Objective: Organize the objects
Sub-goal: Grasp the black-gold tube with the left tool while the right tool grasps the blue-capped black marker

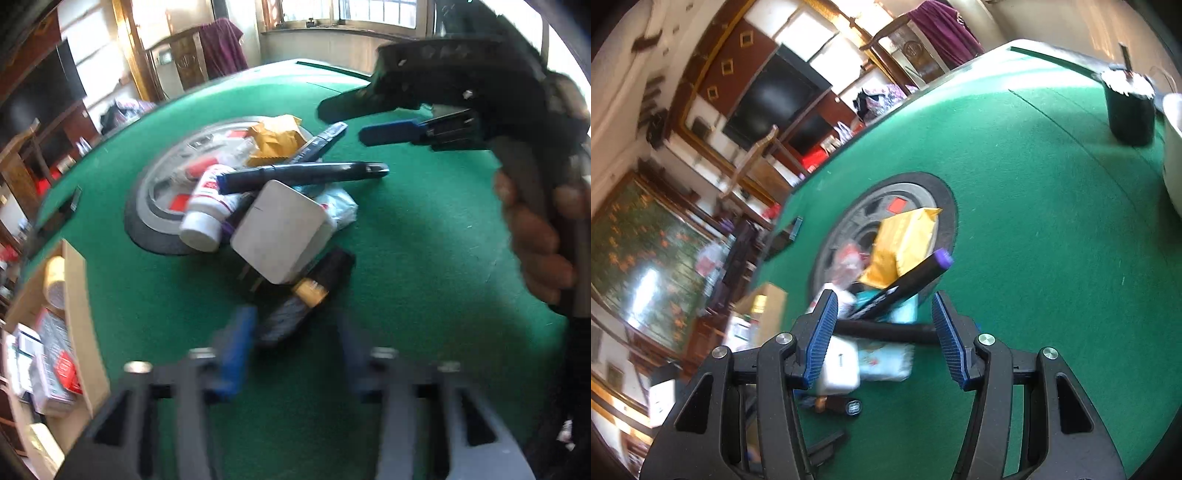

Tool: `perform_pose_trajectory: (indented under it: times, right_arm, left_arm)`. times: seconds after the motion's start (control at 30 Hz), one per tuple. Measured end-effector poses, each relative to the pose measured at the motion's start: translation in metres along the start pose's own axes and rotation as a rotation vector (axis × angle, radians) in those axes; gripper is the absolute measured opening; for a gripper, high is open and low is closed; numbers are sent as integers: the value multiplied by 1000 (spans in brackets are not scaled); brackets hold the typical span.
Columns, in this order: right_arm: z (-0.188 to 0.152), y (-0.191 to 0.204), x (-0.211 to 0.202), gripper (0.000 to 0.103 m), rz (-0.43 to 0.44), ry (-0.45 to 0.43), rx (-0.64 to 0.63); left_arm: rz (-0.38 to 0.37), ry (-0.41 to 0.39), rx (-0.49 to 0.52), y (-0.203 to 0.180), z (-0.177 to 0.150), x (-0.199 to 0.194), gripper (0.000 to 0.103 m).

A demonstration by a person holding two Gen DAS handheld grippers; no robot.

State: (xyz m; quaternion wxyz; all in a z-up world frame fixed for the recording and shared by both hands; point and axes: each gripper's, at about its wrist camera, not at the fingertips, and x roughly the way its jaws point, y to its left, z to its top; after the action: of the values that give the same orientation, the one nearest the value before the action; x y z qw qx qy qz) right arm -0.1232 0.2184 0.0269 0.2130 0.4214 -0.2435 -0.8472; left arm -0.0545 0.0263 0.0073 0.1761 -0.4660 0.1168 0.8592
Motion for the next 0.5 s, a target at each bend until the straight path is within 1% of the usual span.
perform_pose_trajectory:
  times: [0.03, 0.07, 0.17, 0.23, 0.3, 0.37, 0.43, 0.47, 0.5]
  right_arm:
    - [3, -3, 6, 53, 7, 23, -11]
    - [4, -4, 9, 53, 12, 40, -19]
    - [5, -5, 27, 53, 26, 129, -57]
    - [0, -3, 35, 53, 61, 201, -74]
    - [-7, 6, 36, 53, 82, 236, -124]
    - [-18, 23, 35, 53, 44, 250, -240]
    - [-28, 33, 36, 53, -9, 250, -313]
    - [-31, 35, 36, 47, -42, 244, -338]
    - [-34, 36, 38, 37, -94, 242, -357]
  left_arm:
    - [-22, 1, -16, 1, -1, -1, 27]
    - [-20, -1, -16, 1, -1, -1, 27]
    - [-19, -4, -20, 0, -3, -3, 27]
    - [-21, -7, -23, 0, -3, -4, 27]
    - [-20, -11, -35, 2, -3, -3, 30]
    - [-21, -14, -43, 3, -2, -2, 31]
    - [-15, -17, -59, 3, 0, 0, 33]
    - [-4, -20, -67, 3, 1, 1, 39]
    - [13, -23, -75, 4, 1, 2, 50]
